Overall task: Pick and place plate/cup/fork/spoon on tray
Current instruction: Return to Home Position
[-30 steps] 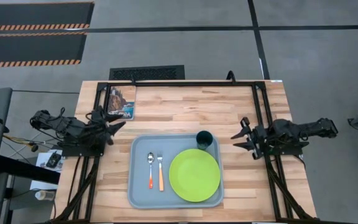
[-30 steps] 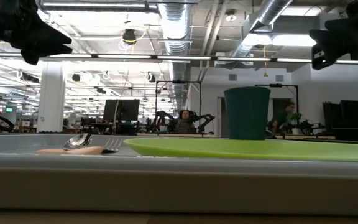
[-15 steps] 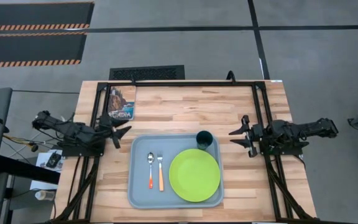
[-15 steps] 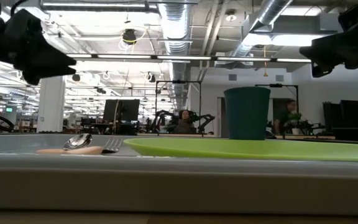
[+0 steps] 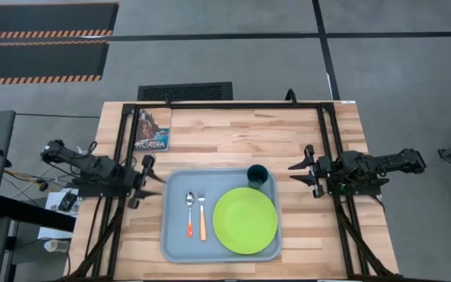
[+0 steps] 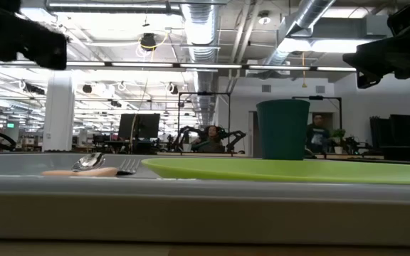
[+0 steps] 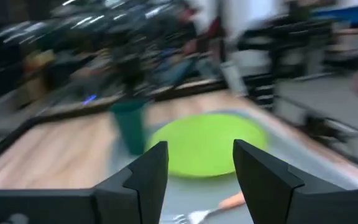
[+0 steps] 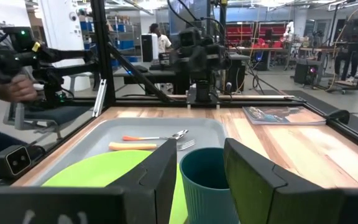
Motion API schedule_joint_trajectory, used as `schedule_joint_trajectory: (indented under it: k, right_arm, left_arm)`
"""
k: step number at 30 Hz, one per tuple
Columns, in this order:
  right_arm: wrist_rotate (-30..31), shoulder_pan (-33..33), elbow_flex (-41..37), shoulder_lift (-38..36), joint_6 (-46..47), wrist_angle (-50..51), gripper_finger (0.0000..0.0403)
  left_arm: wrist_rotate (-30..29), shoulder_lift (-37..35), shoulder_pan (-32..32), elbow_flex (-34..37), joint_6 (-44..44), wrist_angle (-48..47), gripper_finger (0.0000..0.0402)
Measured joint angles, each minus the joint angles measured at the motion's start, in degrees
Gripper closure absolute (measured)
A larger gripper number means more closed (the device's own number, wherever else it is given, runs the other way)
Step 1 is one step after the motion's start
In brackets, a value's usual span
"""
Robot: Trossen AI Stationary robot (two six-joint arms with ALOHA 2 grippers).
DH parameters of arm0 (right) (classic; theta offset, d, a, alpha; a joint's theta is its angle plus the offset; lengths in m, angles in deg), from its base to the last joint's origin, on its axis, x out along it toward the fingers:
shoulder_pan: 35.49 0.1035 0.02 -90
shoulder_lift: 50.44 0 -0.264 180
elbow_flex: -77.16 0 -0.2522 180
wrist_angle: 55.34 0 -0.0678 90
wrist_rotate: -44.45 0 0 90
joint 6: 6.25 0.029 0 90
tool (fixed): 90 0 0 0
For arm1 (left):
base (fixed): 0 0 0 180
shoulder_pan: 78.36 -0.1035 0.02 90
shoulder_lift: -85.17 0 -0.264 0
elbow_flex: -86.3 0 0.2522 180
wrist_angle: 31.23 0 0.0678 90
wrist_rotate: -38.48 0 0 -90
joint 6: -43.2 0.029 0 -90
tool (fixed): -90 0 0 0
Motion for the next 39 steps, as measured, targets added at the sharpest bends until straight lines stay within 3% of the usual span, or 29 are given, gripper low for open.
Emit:
schedule_joint_trajectory:
  k: [4, 39]
  right_arm:
    - [0.0, 0.0, 0.0, 0.0, 0.0, 0.0, 0.0246]
    - [0.0, 0.0, -0.1, 0.0, 0.0, 0.1, 0.0246]
  left_arm:
    - [10.9, -0.3, -0.1, 2.5, 2.8, 5.9, 0.0229]
    - [9.3, 0.6, -0.2, 2.7, -1.5, 6.2, 0.0229]
